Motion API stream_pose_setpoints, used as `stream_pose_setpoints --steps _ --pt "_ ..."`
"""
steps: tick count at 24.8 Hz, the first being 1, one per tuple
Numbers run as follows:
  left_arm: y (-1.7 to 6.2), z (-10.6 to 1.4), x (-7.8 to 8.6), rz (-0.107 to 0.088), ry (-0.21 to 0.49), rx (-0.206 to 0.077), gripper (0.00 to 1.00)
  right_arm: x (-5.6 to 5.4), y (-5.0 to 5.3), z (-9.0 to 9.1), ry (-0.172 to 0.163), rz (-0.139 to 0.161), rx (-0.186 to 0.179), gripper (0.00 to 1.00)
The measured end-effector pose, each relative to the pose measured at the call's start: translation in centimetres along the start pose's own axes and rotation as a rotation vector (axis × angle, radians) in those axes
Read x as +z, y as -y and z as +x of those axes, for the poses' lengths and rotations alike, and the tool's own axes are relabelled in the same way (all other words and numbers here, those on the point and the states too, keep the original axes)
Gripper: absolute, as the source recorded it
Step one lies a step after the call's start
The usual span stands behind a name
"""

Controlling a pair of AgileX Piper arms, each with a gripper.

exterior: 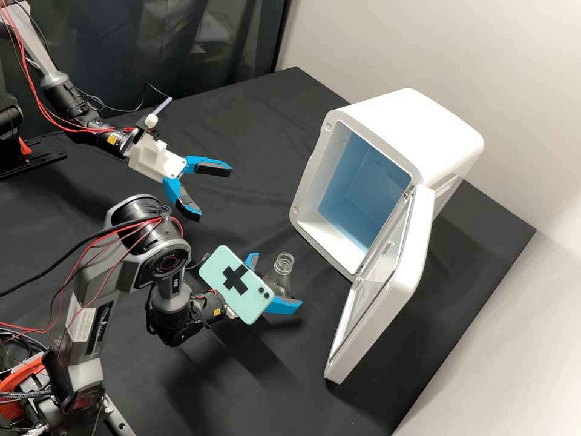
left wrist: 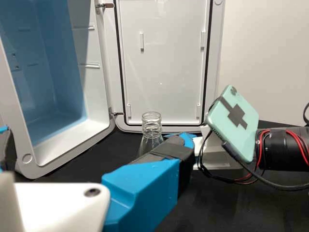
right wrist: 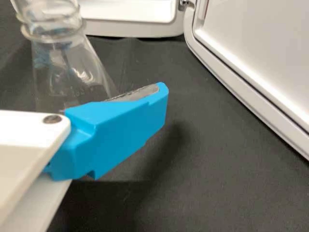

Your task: Take the flask out of the incubator

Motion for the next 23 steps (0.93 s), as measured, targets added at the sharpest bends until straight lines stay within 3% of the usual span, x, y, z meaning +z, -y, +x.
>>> stream_pose_setpoints --steps 2,5,7,8,11,13,15,16,18,23 --pt "-0.02 0.0 -0.1 0.005 -0.012 0.002 1.0 -0.1 0.0 -0.5 -0.007 0.017 0.004 1.0" --pt "-0.02 0.0 -0.3 0.005 -0.046 0.007 1.0 -0.5 -0.3 -1.5 -0.02 0.018 0.017 1.0" --pt "0.06 0.0 -0.1 -0.006 -0.055 0.007 1.0 -1.1 -0.6 -2.4 -0.045 0.024 0.028 1.0" --pt "0.06 -0.1 0.0 -0.003 -0.058 0.009 1.0 -1.5 -0.8 -3.0 -0.069 0.029 0.04 1.0" --pt "-0.21 -0.2 0.4 0.006 -0.048 0.061 1.0 -2.6 -1.2 -4.6 -0.143 0.046 0.055 1.0" --pt "-0.37 -0.4 0.4 0.006 -0.042 0.113 1.0 -3.0 -1.5 -5.5 -0.181 0.096 0.052 1.0" --pt "-0.28 -0.5 0.3 -0.018 -0.034 0.16 1.0 -3.2 -1.6 -6.1 -0.207 0.142 0.048 1.0" --pt "-0.29 -0.6 0.2 -0.049 -0.03 0.185 1.0 -3.3 -1.9 -6.4 -0.218 0.165 0.055 1.0" --pt "-0.19 -0.7 0.2 -0.077 -0.027 0.194 1.0 -3.4 -2.1 -6.8 -0.229 0.182 0.066 1.0" --pt "-0.2 -0.8 0.2 -0.105 -0.02 0.199 1.0 -3.6 -2.5 -7.3 -0.241 0.198 0.093 1.0"
